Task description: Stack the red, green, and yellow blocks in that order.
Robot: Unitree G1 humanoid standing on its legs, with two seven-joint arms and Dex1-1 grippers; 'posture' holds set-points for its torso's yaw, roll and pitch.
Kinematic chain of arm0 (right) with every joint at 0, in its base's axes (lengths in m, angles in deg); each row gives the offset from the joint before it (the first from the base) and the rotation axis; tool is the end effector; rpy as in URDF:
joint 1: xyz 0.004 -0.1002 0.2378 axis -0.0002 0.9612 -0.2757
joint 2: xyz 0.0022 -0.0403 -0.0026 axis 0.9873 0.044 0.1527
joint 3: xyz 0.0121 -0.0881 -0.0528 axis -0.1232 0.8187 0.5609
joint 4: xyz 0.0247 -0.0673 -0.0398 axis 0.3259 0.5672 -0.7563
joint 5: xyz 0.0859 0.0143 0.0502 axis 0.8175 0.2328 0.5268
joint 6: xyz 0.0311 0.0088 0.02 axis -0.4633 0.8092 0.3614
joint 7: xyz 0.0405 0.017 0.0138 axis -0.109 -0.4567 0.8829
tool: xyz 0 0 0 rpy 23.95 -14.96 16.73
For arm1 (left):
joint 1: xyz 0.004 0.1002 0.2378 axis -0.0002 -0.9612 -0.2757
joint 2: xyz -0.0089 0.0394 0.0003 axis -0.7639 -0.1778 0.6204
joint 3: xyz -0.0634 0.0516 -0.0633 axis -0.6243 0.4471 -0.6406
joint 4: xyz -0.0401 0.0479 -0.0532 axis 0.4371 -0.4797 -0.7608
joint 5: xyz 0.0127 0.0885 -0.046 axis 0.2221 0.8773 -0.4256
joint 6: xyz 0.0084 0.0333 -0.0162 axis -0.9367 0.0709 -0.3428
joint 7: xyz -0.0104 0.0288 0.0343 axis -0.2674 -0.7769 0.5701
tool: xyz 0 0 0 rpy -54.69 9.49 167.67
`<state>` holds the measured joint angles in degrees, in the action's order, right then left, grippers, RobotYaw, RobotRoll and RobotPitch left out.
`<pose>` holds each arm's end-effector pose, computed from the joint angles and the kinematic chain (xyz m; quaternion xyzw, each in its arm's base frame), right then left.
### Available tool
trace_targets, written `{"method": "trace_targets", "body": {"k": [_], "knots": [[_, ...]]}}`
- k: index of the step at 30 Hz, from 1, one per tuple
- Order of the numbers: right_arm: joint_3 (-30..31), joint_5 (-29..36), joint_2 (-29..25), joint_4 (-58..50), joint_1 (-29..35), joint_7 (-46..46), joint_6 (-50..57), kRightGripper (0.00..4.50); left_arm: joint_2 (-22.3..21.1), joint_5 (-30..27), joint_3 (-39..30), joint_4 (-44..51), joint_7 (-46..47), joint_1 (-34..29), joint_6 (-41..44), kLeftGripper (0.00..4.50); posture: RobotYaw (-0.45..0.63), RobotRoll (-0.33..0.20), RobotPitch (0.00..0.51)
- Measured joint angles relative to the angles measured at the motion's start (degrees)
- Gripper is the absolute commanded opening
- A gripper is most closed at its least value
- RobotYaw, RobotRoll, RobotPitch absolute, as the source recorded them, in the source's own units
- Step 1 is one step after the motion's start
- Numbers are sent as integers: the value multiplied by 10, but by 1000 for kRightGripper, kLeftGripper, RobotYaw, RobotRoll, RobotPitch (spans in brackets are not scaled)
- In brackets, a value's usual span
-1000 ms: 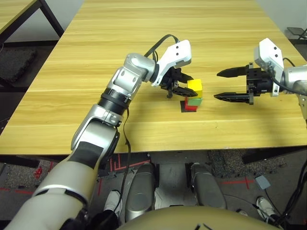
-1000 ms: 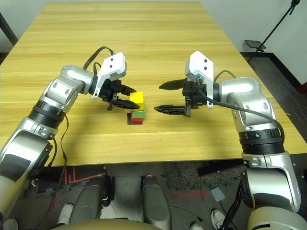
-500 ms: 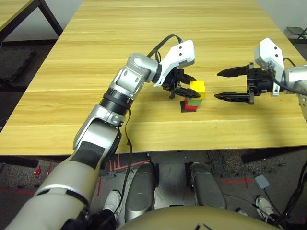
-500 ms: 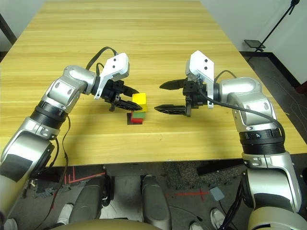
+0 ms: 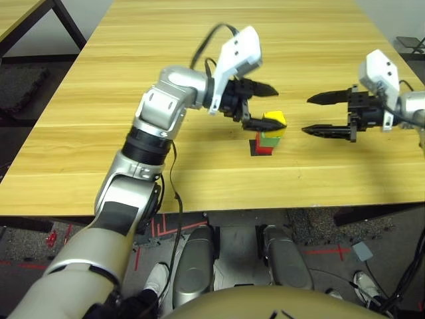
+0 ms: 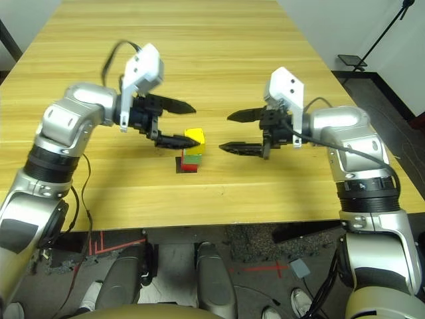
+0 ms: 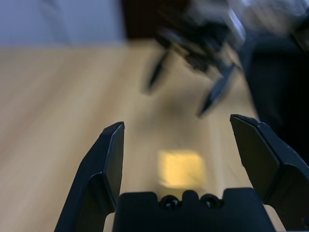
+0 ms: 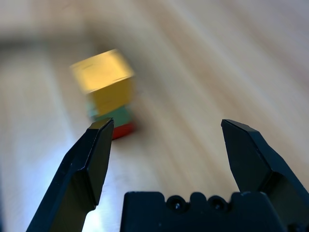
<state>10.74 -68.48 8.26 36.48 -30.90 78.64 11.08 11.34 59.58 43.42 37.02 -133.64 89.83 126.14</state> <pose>0.2904 -0.2865 0.2322 -0.1628 0.0796 0.4882 0.8537 0.2958 0.1538 0.2528 0.0583 -0.0389 -0.5653 0.8219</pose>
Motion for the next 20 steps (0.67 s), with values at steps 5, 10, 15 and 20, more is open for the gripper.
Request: {"method": "trace_targets", "body": {"k": [5, 10, 15, 20], "knots": [[-89, 1, 16, 130, -34, -133, -34, 4500, 61, -9, -162, 118, 213, -143, -14, 4482, 213, -61, 101], [-161, -19, 36, 330, -34, -289, -171, 4500, 85, 44, -230, 121, 347, -289, -141, 4482, 214, -64, 102], [-175, -38, 34, 459, -41, -349, -298, 4500, 83, 65, -219, 92, 380, -339, -252, 4482, 213, -72, 94], [-183, -51, 18, 529, -38, -365, -352, 4500, 76, 82, -211, -2, 406, -352, -331, 4482, 200, -75, 85]]}}
